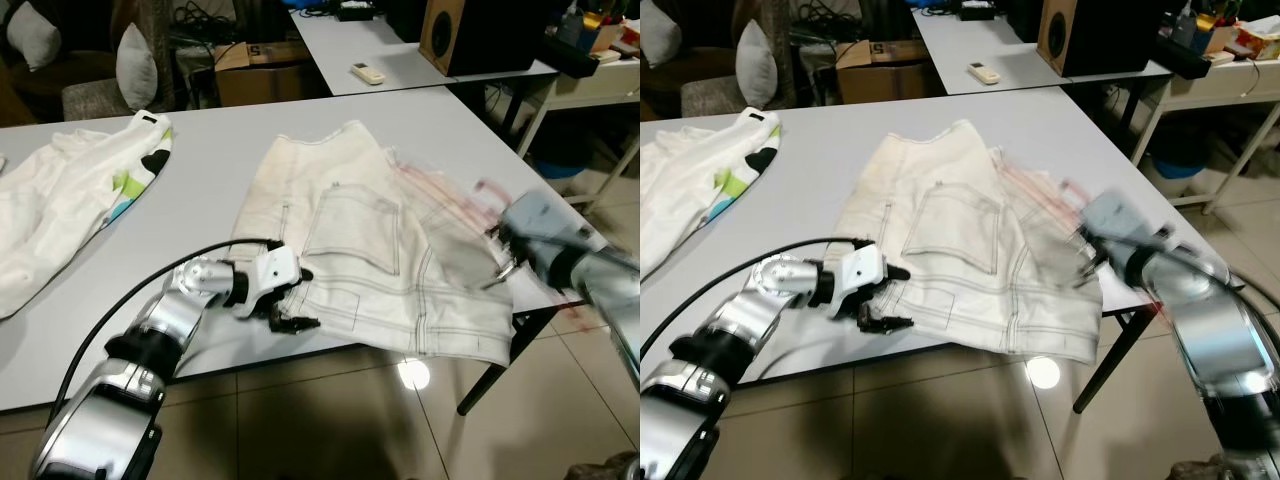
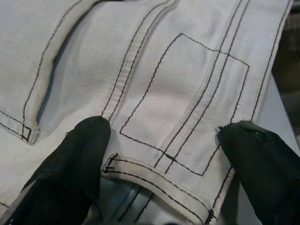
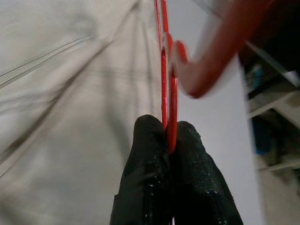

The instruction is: Hang hanger

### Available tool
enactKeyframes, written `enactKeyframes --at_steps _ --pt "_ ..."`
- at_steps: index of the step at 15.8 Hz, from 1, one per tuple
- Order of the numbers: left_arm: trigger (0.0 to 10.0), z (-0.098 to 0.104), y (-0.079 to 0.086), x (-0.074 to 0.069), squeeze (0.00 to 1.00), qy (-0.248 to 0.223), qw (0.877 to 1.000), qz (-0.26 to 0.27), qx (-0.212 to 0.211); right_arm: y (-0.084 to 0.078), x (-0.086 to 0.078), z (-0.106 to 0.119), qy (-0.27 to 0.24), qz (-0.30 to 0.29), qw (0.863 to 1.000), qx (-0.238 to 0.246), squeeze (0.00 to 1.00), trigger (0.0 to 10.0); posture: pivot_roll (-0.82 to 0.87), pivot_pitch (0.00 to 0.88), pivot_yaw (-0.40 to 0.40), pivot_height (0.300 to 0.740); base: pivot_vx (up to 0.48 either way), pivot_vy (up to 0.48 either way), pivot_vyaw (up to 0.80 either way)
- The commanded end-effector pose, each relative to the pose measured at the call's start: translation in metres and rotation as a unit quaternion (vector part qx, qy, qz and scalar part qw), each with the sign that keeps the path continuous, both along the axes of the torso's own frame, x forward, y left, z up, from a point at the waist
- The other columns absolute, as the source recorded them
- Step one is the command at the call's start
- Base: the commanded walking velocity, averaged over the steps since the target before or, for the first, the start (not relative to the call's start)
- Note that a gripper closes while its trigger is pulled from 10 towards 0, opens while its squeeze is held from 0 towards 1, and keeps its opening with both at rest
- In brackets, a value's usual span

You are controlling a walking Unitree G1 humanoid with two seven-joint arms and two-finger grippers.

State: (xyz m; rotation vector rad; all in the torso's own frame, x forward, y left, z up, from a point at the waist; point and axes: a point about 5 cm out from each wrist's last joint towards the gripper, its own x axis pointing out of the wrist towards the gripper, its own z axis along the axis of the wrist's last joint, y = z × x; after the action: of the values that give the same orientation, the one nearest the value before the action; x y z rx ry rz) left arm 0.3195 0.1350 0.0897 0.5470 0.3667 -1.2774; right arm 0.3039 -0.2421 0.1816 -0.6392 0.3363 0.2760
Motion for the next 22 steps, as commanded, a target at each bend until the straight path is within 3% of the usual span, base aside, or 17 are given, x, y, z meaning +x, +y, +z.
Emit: enactKeyframes --at_steps 1,4,5,6,7,9,11,13,14,16,17,18,20,22 --pt "10.0 -0.014 -0.004 -0.006 0.00 0.023 1.000 0.011 0.010 -0.003 0.010 0.004 -0.023 -0.010 1.000 -0.004 0.00 10.0 -0.10 0.000 0.046 0.740 0.000 0.000 0.00" --pt "10.0 -0.007 -0.022 0.000 0.00 0.006 0.998 0.050 -0.038 0.004 0.036 0.006 -0.040 0.011 0.999 -0.016 0.00 10.0 -0.08 0.000 0.031 0.740 0.000 0.000 0.00" --pt "10.0 0.001 -0.038 0.008 0.00 -0.015 0.993 0.089 -0.069 0.014 0.050 0.020 -0.076 0.027 0.996 -0.035 0.00 10.0 -0.07 0.000 0.021 0.740 0.000 0.000 0.00" --pt "10.0 0.005 -0.044 0.011 0.00 -0.027 0.990 0.105 -0.085 0.017 0.053 0.027 -0.093 0.029 0.995 -0.025 0.00 10.0 -0.07 0.000 0.018 0.740 0.000 0.000 0.00" --pt "10.0 0.016 -0.053 0.025 0.00 -0.052 0.973 0.182 -0.129 0.019 0.055 0.043 -0.139 0.025 0.990 -0.014 0.00 10.0 -0.07 0.000 0.017 0.740 0.000 0.000 0.00" --pt "10.0 0.023 -0.047 0.037 0.00 -0.087 0.961 0.234 -0.120 0.015 0.051 0.052 -0.169 0.026 0.985 -0.017 0.00 10.0 -0.08 0.000 0.029 0.740 0.000 0.000 0.00" --pt "10.0 0.031 -0.039 0.042 0.00 -0.096 0.956 0.245 -0.129 0.009 0.044 0.055 -0.182 0.021 0.983 -0.018 0.00 10.0 -0.09 0.000 0.037 0.740 0.000 0.000 0.00" --pt "10.0 0.051 -0.035 0.036 0.00 -0.064 0.951 0.203 -0.223 0.003 0.023 0.067 -0.216 0.008 0.973 0.082 0.00 10.0 -0.10 0.000 0.049 0.740 0.000 0.000 0.00" --pt "10.0 0.056 -0.033 0.034 0.00 -0.065 0.947 0.203 -0.240 0.005 0.019 0.070 -0.222 0.006 0.969 0.108 0.00 10.0 -0.11 0.000 0.052 0.740 0.000 0.000 0.00" --pt "10.0 0.072 -0.021 0.030 0.00 -0.075 0.923 0.245 -0.287 0.015 0.001 0.080 -0.239 0.009 0.958 0.160 0.00 10.0 -0.11 0.000 0.049 0.740 0.000 0.000 0.00" --pt "10.0 0.075 -0.017 0.029 0.00 -0.081 0.918 0.258 -0.290 0.018 -0.002 0.082 -0.241 0.010 0.956 0.166 0.00 10.0 -0.11 0.000 0.049 0.740 0.000 0.000 0.00" --pt "10.0 0.092 0.002 0.016 0.00 -0.123 0.900 0.294 -0.297 0.036 -0.016 0.090 -0.255 0.029 0.946 0.199 0.00 10.0 -0.11 0.000 0.041 0.740 0.000 0.000 0.00" --pt "10.0 0.099 0.017 0.000 0.00 -0.153 0.881 0.337 -0.294 0.054 -0.024 0.088 -0.252 0.041 0.935 0.247 0.00 10.0 -0.10 0.000 0.034 0.740 0.000 0.000 0.00" --pt "10.0 0.090 0.029 -0.025 0.00 -0.152 0.867 0.379 -0.286 0.078 -0.030 0.056 -0.213 0.023 0.923 0.320 0.00 10.0 -0.07 0.000 0.010 0.740 0.000 0.144 0.00"
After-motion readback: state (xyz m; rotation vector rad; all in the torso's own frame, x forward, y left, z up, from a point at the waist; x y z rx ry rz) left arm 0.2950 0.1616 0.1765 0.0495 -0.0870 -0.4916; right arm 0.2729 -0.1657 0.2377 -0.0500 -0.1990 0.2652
